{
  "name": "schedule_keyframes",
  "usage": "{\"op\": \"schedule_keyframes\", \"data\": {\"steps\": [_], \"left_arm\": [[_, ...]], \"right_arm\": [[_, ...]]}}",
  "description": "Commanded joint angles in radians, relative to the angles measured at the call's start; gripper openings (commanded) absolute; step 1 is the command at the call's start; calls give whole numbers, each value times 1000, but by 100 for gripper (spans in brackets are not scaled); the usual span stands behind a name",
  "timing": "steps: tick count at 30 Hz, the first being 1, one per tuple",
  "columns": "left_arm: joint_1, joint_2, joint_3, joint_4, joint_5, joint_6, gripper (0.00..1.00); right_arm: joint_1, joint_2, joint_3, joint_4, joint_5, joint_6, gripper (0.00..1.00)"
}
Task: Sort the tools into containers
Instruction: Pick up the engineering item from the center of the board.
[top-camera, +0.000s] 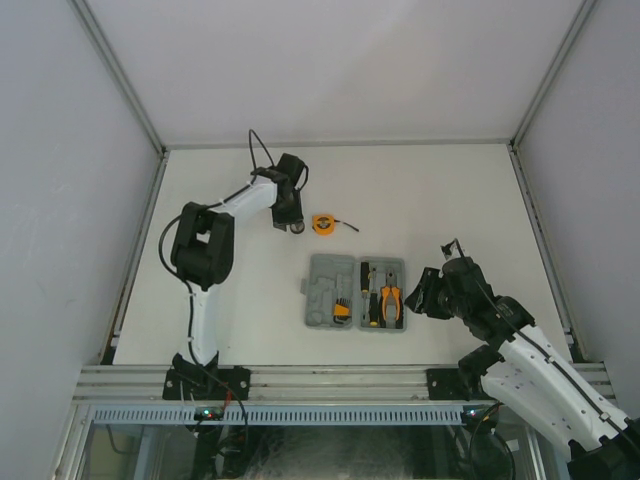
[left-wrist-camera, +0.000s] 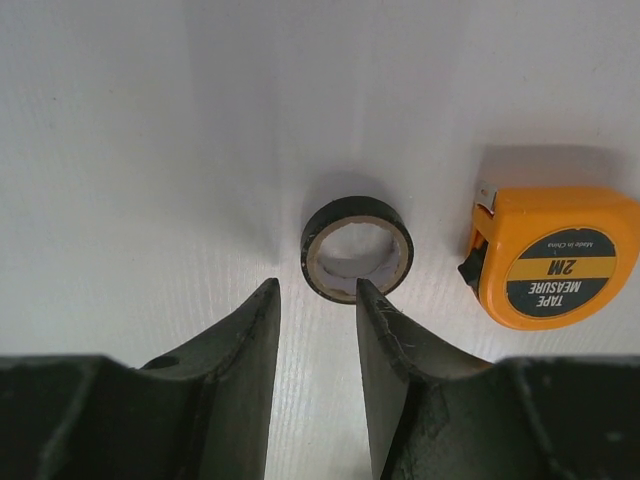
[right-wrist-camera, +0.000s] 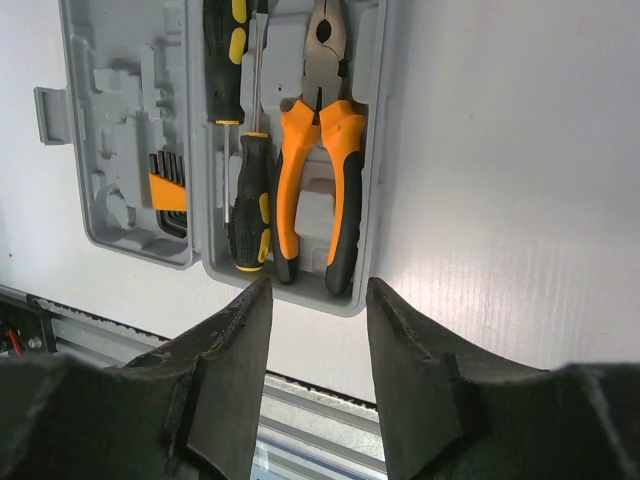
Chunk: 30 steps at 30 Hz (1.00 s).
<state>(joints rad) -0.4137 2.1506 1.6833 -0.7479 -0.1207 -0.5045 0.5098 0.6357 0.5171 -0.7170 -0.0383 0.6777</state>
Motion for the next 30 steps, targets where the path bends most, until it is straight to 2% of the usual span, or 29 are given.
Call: {"op": "schedule_keyframes", "data": {"steps": [1, 10, 15, 30], "left_arm": [[11, 24, 63, -26, 14, -3, 40], [22, 53, 88, -48, 8, -15, 40], [27, 61, 87, -47, 5, -16, 36], [32, 4, -11, 7, -9, 0, 6]], "right_arm": [[-7, -5, 37, 10, 5, -3, 43], [-8, -5, 38, 12, 4, -4, 43], [-8, -2, 38, 13, 1, -7, 43], [-10, -7, 37, 18, 3, -5, 43]]}}
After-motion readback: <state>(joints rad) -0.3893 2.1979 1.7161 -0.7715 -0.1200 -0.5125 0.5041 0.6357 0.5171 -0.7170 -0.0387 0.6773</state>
